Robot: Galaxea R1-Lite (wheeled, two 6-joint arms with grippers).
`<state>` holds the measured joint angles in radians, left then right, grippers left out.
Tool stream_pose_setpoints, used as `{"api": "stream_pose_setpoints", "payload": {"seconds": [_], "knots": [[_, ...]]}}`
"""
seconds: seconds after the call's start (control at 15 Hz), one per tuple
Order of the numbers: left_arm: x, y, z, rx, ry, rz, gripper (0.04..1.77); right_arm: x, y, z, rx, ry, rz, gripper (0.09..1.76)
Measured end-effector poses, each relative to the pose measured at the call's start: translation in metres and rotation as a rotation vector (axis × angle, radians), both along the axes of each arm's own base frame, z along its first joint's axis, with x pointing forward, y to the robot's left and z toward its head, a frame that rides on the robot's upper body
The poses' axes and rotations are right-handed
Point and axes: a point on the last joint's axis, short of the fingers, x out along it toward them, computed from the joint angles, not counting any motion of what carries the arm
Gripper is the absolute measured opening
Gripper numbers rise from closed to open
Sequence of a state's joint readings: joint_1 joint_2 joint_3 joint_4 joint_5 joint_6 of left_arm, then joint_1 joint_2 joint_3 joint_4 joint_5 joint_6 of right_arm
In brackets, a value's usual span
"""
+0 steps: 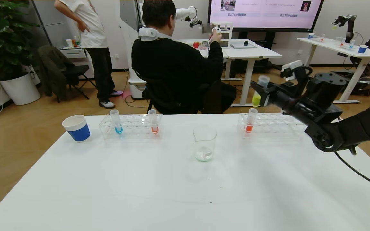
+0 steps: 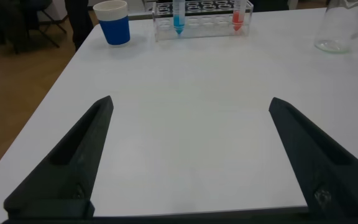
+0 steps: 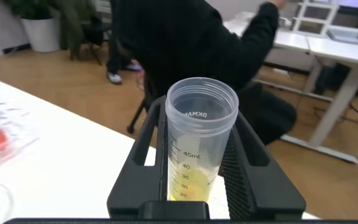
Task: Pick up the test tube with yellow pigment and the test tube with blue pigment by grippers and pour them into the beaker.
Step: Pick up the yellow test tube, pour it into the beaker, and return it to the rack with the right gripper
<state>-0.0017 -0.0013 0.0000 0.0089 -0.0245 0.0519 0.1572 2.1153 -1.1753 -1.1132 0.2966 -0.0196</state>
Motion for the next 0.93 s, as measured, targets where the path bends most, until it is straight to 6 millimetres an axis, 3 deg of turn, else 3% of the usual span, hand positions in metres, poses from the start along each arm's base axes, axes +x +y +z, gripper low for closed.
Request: {"api": "stream_pose_setpoints", "payload": {"seconds": [0.27,0.4,0.93], "knots": [[0.000,0.000,0.000,0.000,0.000,0.000,1.75,-0.010,0.058,0.012,-0.081,-0.096,0.138,0.51],[0.000,0.000,0.000,0.000,0.000,0.000,1.75,-0.012,0.077,0.010,-0.133,-0.158,0.191,0.51],[0.000,0.000,0.000,0.000,0.001,0.000,1.75,-0.008,0.096,-0.020,-0.430,-0.468,0.328,0.51]]}}
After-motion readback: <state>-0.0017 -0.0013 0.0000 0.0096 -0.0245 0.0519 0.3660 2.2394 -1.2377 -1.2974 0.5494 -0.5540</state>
